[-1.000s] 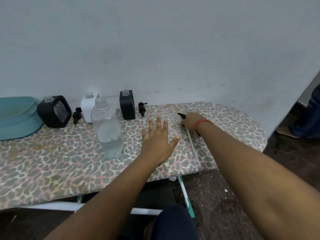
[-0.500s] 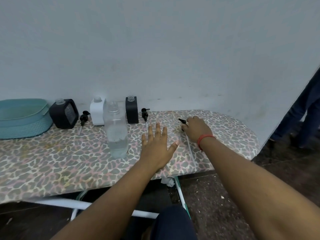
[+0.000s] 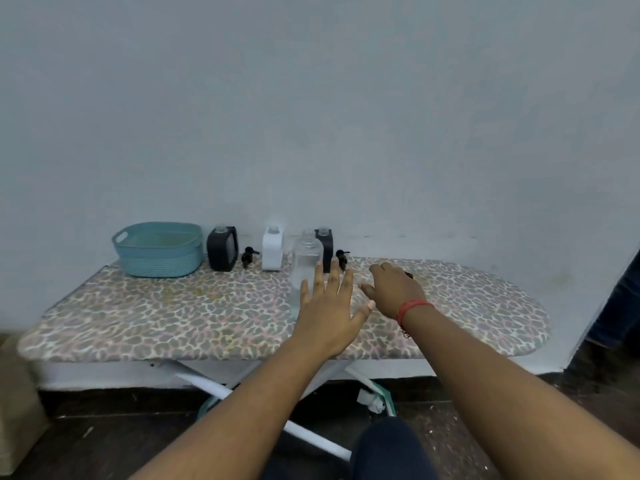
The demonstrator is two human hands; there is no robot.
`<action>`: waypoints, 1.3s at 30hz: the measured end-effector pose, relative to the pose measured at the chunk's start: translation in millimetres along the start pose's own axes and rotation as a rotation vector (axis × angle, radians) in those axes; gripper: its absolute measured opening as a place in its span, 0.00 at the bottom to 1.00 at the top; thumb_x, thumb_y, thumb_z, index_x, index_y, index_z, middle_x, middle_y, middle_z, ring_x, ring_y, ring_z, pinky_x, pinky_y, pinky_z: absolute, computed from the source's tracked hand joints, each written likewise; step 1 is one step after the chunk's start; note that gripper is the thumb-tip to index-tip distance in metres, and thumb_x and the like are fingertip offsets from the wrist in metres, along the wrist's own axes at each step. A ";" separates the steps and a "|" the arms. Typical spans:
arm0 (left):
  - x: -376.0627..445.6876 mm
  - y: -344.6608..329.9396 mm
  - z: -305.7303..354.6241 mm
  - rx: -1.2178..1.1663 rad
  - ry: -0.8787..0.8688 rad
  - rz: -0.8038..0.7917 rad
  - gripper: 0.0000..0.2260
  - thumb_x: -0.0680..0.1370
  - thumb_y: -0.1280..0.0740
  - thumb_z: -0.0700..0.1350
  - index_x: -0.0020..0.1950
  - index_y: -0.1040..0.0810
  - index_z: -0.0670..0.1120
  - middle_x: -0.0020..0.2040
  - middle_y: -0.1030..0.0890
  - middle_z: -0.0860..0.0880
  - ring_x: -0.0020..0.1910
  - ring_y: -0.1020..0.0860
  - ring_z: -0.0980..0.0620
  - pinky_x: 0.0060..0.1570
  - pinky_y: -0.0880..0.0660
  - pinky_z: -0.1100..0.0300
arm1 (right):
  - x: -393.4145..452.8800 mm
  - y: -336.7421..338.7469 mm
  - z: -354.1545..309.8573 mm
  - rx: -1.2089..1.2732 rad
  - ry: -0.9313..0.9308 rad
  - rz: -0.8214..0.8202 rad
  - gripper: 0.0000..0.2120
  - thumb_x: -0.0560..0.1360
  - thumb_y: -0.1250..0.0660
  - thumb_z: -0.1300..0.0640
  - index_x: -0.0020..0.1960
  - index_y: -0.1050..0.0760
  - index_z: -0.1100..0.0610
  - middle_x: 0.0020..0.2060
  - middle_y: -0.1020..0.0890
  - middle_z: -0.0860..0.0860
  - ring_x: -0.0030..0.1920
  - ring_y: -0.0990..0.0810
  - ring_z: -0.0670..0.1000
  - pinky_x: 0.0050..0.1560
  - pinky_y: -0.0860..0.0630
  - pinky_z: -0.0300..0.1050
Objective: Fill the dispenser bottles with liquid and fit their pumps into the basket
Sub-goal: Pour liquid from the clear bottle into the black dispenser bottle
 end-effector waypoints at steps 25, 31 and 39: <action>14.2 52.3 -240.5 0.045 0.466 0.076 0.37 0.80 0.57 0.69 0.82 0.59 0.51 0.82 0.61 0.46 0.80 0.63 0.43 0.76 0.59 0.37 | 26.0 12.4 -214.3 0.453 0.429 0.607 0.16 0.77 0.36 0.56 0.64 0.27 0.58 0.60 0.24 0.54 0.59 0.26 0.54 0.60 0.27 0.47; 36.3 52.2 -286.1 -0.343 0.440 0.156 0.34 0.83 0.48 0.64 0.83 0.56 0.49 0.83 0.57 0.46 0.81 0.57 0.47 0.77 0.53 0.47 | 94.6 -47.0 -258.3 0.745 0.192 0.167 0.21 0.80 0.38 0.55 0.71 0.33 0.56 0.68 0.28 0.52 0.67 0.29 0.52 0.68 0.31 0.46; 76.6 25.1 -315.0 -0.798 0.571 0.210 0.27 0.84 0.41 0.57 0.81 0.42 0.51 0.77 0.33 0.52 0.74 0.33 0.52 0.71 0.36 0.53 | 155.9 -111.9 -284.9 1.134 -0.091 -0.141 0.27 0.76 0.39 0.67 0.73 0.33 0.52 0.55 0.26 0.44 0.49 0.27 0.42 0.49 0.33 0.32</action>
Point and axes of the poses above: each hand's wrist, its own x-axis towards the middle knuckle, its own y-axis out of the back of the hand, z = x × y, the point moved 2 cm from there along x, towards the middle knuckle
